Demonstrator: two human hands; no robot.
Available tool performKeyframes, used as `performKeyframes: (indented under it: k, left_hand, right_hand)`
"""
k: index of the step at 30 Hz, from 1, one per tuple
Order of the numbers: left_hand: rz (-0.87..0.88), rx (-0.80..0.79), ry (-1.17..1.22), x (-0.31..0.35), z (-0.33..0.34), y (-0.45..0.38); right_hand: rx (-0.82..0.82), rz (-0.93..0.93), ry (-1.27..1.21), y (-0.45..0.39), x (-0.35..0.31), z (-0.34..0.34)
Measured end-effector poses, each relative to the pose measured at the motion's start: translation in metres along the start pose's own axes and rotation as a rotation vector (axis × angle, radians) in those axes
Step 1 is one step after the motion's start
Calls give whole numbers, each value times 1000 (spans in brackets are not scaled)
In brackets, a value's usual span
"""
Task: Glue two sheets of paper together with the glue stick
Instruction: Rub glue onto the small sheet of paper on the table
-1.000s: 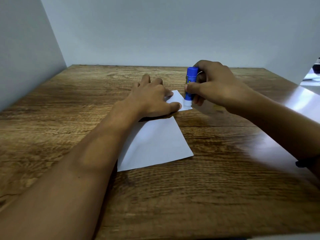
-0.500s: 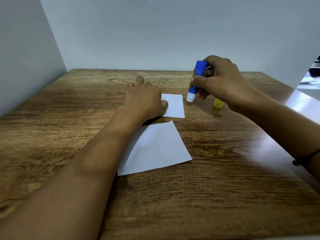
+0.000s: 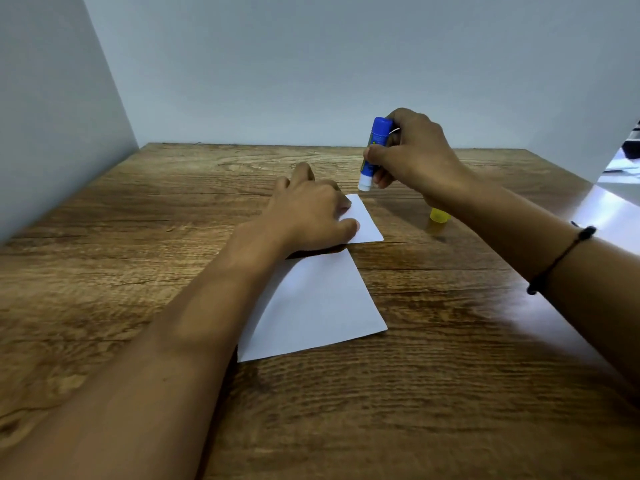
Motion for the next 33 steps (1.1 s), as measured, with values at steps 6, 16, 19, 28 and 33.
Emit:
performKeyframes:
  k: [6,16,19,28,33]
  left_hand:
    - [-8,-7,10,-1,1,1]
    - [-20,7,25,-3,4,-2]
    - [-20,3,20,-2,3,-2]
    - [-30,-14,28,-1,3,-1]
    - [-26,-3,19,0,3,-1]
  right_hand:
    - [-13,14,66,-8,4,15]
    - [-49,-4,124,-6,3,19]
    - [-55,-10,168,-3,0,18]
    - [-90,-28,178,19,-2,7]
    - [-107,-43,189,36,-3,-2]
Point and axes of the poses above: each hand's wrist, its own y-axis away from the middle knuckle, its own z-axis out of the palm, x = y × z, the point moved 2 cm from there along -y, towards the middle knuckle, and after that the axes turned 4 degrees about z, right-handed, at the moved point
